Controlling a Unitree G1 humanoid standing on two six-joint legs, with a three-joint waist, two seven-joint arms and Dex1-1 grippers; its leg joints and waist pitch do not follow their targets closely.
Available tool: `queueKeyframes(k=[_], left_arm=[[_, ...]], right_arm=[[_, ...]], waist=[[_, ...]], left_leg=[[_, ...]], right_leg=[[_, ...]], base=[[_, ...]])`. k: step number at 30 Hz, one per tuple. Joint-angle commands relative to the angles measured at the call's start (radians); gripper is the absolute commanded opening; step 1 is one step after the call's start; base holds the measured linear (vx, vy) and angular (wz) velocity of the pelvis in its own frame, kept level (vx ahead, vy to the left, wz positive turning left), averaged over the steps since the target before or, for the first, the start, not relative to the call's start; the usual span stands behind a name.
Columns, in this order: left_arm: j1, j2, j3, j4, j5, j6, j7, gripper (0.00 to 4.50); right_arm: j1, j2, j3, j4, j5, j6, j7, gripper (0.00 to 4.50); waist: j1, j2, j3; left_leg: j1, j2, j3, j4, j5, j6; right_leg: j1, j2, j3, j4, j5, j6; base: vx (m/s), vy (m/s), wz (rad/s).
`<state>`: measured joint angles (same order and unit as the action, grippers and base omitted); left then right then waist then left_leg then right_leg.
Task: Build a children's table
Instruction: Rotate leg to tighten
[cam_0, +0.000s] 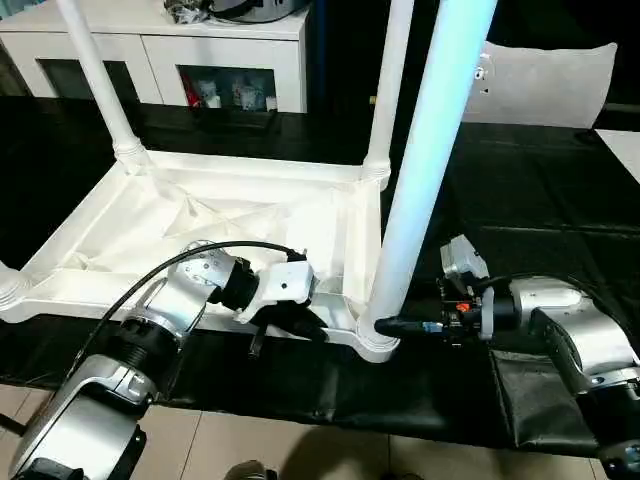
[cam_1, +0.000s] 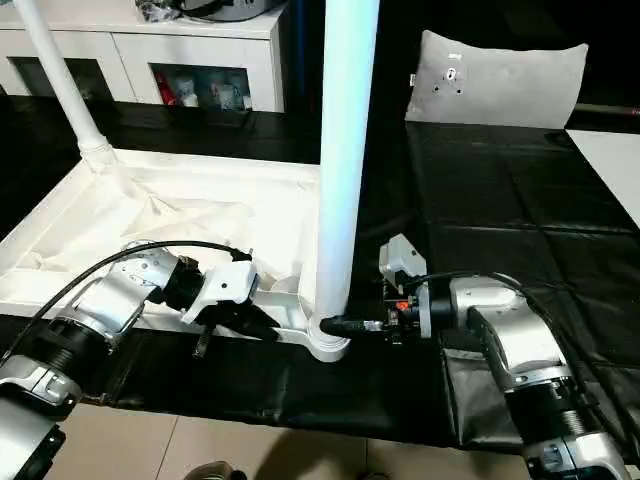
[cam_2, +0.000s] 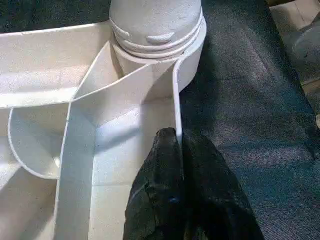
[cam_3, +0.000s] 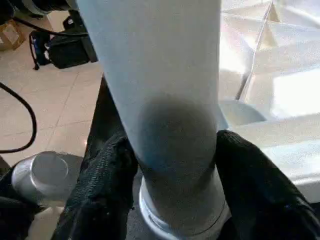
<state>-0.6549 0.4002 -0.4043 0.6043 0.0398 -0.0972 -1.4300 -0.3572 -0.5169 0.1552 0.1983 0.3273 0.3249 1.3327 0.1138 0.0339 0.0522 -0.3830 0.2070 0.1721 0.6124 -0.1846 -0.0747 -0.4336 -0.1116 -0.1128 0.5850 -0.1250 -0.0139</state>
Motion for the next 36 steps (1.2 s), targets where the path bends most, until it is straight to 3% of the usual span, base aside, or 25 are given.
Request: queueKeyframes(k=[1, 7, 10, 13, 14, 15, 17, 19, 21, 23, 24, 26, 30, 36], left_arm=[[-0.031, -0.008, 0.013, -0.017, -0.02, -0.015, -0.003, 0.0], [-0.035, -0.051, 0.055, -0.021, -0.035, 0.088, 0.097, 0.0], [-0.047, -0.085, 0.072, -0.017, -0.023, 0.149, 0.184, 0.0], [-0.062, -0.155, 0.093, -0.013, -0.004, 0.253, 0.329, 0.0], [-0.062, -0.155, 0.093, -0.013, -0.004, 0.253, 0.329, 0.0], [-0.07, -0.187, 0.104, -0.008, 0.004, 0.293, 0.391, 0.0], [-0.083, -0.232, 0.121, 0.002, 0.023, 0.349, 0.497, 0.0], [-0.095, -0.281, 0.138, 0.01, 0.041, 0.376, 0.607, 0.0], [-0.103, -0.315, 0.148, 0.01, 0.053, 0.392, 0.685, 0.0], [-0.108, -0.338, 0.15, 0.008, 0.065, 0.397, 0.725, 0.0], [-0.109, -0.343, 0.153, 0.006, 0.066, 0.399, 0.734, 0.0], [-0.109, -0.344, 0.154, 0.003, 0.065, 0.398, 0.733, 0.0], [-0.1, -0.317, 0.139, -0.017, 0.071, 0.375, 0.692, 0.0], [-0.061, -0.232, 0.114, -0.031, 0.055, 0.284, 0.559, 0.0]], right_arm=[[0.016, 0.002, 0.007, -0.044, 0.035, 0.04, 0.015, 2.21], [0.027, 0.058, -0.018, -0.096, 0.079, 0.167, -0.1, 1.97], [0.017, 0.11, -0.017, -0.09, 0.028, 0.185, -0.23, 1.95], [-0.026, 0.238, -0.055, -0.054, -0.025, 0.223, -0.479, 1.95], [-0.026, 0.238, -0.055, -0.054, -0.025, 0.223, -0.479, 1.95], [-0.042, 0.277, -0.061, -0.037, -0.056, 0.22, -0.559, 1.95], [-0.064, 0.33, -0.078, -0.015, -0.095, 0.239, -0.68, 1.95], [-0.09, 0.385, -0.109, 0.018, -0.107, 0.242, -0.791, 1.95], [-0.102, 0.413, -0.115, 0.043, -0.125, 0.209, -0.85, 1.95], [-0.101, 0.427, -0.105, 0.053, -0.153, 0.146, -0.861, 1.95], [-0.1, 0.438, -0.114, 0.051, -0.155, 0.131, -0.876, 2.29], [-0.098, 0.445, -0.123, 0.047, -0.151, 0.124, -0.883, 2.65], [-0.094, 0.449, -0.159, 0.033, -0.132, 0.122, -0.884, 2.96], [-0.058, 0.337, -0.157, 0.009, -0.09, 0.069, -0.7, 3.57]], waist=[[-0.003, -0.022, -0.08], [-0.004, -0.021, -0.078], [-0.011, -0.021, -0.075], [-0.038, -0.023, -0.072], [-0.038, -0.023, -0.072], [-0.053, -0.019, -0.073], [-0.072, -0.019, -0.073], [-0.088, -0.021, -0.075], [-0.088, -0.021, -0.076], [-0.087, -0.023, -0.078], [-0.085, -0.023, -0.08], [-0.082, -0.024, -0.083], [-0.073, -0.021, -0.086], [-0.063, -0.015, -0.09]], left_leg=[[0.013, 0.019, 0.004, -0.073, -0.198, 0.067], [0.012, 0.017, 0.003, -0.074, -0.199, 0.052], [0.015, 0.012, 0.002, -0.074, -0.219, 0.035], [0.009, 0.0, -0.003, -0.074, -0.249, 0.008], [0.009, 0.0, -0.003, -0.074, -0.249, 0.008], [0.006, 0.0, -0.007, -0.074, -0.264, 0.01], [0.006, -0.001, -0.009, -0.072, -0.283, 0.013], [0.007, -0.005, -0.007, -0.068, -0.271, 0.028], [0.011, -0.004, -0.004, -0.067, -0.261, 0.041], [0.007, -0.003, -0.003, -0.068, -0.251, 0.056], [0.006, -0.002, -0.002, -0.069, -0.233, 0.064], [0.003, -0.001, -0.001, -0.069, -0.204, 0.077], [0.005, 0.003, 0.003, -0.068, -0.159, 0.094], [0.003, 0.007, 0.001, -0.067, -0.117, 0.119]], right_leg=[[0.068, -0.036, 0.041, -0.068, -0.388, -0.146], [0.068, -0.035, 0.04, -0.071, -0.416, -0.135], [0.064, -0.036, 0.035, -0.08, -0.476, -0.111], [0.067, -0.034, 0.018, -0.099, -0.586, -0.049], [0.067, -0.034, 0.018, -0.099, -0.586, -0.049], [0.072, -0.035, 0.009, -0.107, -0.596, -0.029], [0.07, -0.033, 0.003, -0.112, -0.589, -0.029], [0.068, -0.031, 0.004, -0.113, -0.561, -0.048], [0.064, -0.031, 0.005, -0.115, -0.545, -0.055], [0.068, -0.03, 0.008, -0.111, -0.517, -0.061], [0.069, -0.03, 0.012, -0.106, -0.484, -0.071], [0.072, -0.03, 0.018, -0.096, -0.426, -0.092], [0.072, -0.03, 0.027, -0.079, -0.323, -0.145], [0.081, -0.031, 0.031, -0.063, -0.22, -0.185]], base=[[0.0, 0.0, 0.0], [0.0, 0.0, 0.0], [0.0, 0.0, 0.0], [0.0, 0.0, 0.0], [0.0, 0.0, 0.0], [0.0, 0.0, 0.0], [0.0, 0.0, 0.0], [0.0, 0.0, 0.0], [0.0, 0.0, 0.0], [0.0, 0.0, 0.0], [0.0, 0.0, 0.0], [0.0, 0.0, 0.0], [0.0, 0.0, 0.0], [0.0, 0.0, 0.0]])
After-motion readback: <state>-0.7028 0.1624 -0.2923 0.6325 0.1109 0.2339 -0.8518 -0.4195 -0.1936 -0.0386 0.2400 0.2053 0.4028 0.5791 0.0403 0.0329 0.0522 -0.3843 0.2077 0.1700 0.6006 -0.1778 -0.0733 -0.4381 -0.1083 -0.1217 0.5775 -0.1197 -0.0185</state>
